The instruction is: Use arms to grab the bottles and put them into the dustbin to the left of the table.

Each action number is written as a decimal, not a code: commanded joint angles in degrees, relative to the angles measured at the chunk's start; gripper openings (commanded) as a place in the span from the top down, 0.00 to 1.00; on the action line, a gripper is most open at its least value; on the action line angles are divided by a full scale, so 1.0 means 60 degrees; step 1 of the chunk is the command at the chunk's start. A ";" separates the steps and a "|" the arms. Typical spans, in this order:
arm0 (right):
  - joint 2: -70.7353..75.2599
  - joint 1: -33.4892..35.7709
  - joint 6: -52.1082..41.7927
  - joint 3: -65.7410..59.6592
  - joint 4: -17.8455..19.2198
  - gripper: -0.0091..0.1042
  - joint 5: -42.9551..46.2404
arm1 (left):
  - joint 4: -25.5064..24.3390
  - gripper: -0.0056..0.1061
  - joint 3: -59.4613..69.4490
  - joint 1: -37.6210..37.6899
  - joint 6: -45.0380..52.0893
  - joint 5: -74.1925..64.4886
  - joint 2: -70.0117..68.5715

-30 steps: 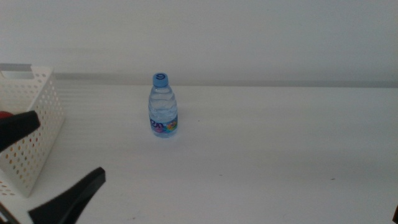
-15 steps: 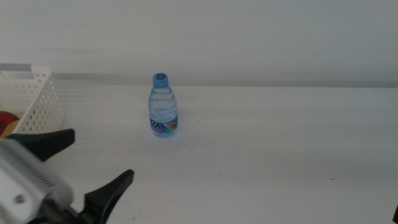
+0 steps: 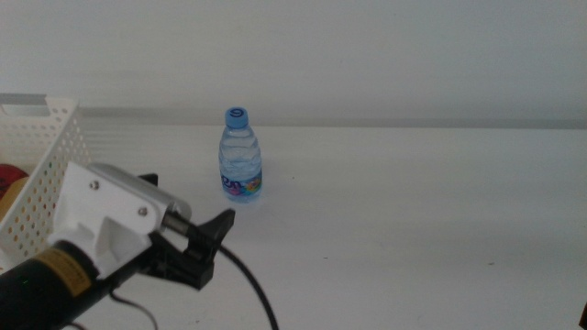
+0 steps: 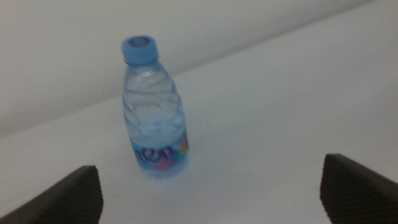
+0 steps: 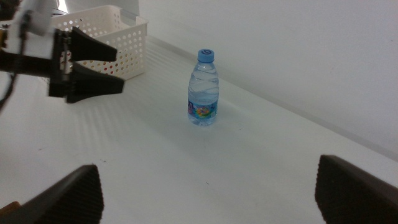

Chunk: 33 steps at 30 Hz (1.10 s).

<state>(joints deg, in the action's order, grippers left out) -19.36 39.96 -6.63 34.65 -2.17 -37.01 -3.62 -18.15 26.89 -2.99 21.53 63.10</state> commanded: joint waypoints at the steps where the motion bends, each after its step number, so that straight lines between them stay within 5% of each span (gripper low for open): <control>1: 0.0035 0.0017 -0.0043 -0.0027 0.0012 0.12 0.0151 | 0.0194 0.11 0.0035 -0.0232 -0.0094 0.1527 0.0751; 10: 0.0035 0.0017 -0.0043 -0.0027 0.0012 0.12 0.0151 | 0.0374 0.11 -0.0028 -0.0930 0.0758 0.3190 0.2504; 21: 0.0035 0.0017 -0.0043 -0.0027 0.0012 0.12 0.0151 | 0.0183 0.11 -0.0457 -0.1153 -0.0236 0.6368 0.5643; 33: 0.0035 0.0017 -0.0043 -0.0027 0.0012 0.12 0.0151 | -0.0499 0.11 -0.2235 -0.1153 -0.0840 0.6016 0.7066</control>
<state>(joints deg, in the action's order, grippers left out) -19.36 39.96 -6.63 34.65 -2.17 -37.01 -6.08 -30.30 20.01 -7.20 58.03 104.86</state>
